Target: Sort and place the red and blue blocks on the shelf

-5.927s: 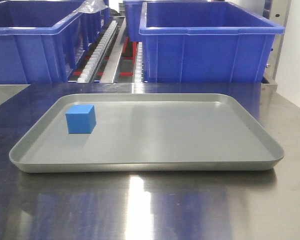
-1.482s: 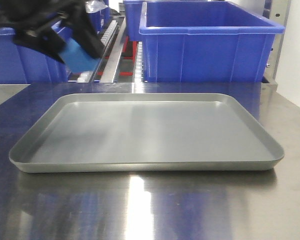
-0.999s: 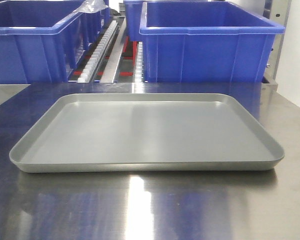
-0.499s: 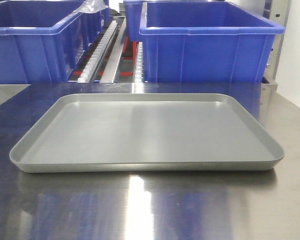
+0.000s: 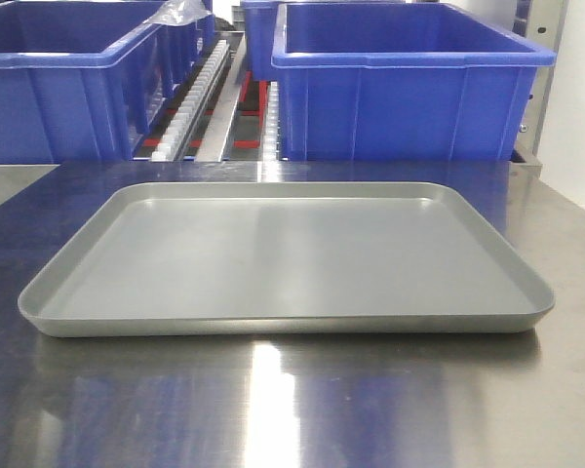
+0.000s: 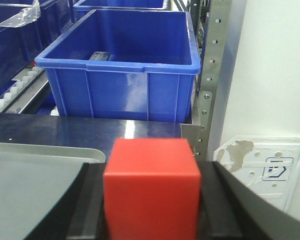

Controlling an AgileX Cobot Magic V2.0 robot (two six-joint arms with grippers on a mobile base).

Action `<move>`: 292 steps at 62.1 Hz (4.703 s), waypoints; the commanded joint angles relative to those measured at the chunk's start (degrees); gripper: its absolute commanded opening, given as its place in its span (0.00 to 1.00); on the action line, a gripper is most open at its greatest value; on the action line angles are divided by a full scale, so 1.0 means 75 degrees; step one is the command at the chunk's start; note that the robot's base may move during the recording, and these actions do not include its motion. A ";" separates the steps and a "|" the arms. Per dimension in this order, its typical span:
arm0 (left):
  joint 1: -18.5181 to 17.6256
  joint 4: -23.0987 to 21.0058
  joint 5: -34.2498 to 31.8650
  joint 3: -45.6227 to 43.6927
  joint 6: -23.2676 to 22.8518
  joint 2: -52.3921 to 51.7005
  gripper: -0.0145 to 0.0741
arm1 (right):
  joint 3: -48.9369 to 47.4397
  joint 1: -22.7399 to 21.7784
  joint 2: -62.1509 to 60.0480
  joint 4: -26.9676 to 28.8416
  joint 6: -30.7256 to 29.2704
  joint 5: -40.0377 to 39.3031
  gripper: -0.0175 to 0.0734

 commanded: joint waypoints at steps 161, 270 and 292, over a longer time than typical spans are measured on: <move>0.0013 0.0005 -0.0586 -0.0179 -0.0012 0.0084 0.30 | -0.0218 -0.0061 0.0021 -0.0055 -0.0001 -0.0733 0.25; 0.0013 0.0005 -0.0586 -0.0179 -0.0012 0.0084 0.30 | -0.0218 -0.0061 0.0021 -0.0055 -0.0001 -0.0733 0.25; 0.0013 0.0005 -0.0586 -0.0179 -0.0012 0.0084 0.30 | -0.0218 -0.0061 0.0021 -0.0055 -0.0001 -0.0733 0.25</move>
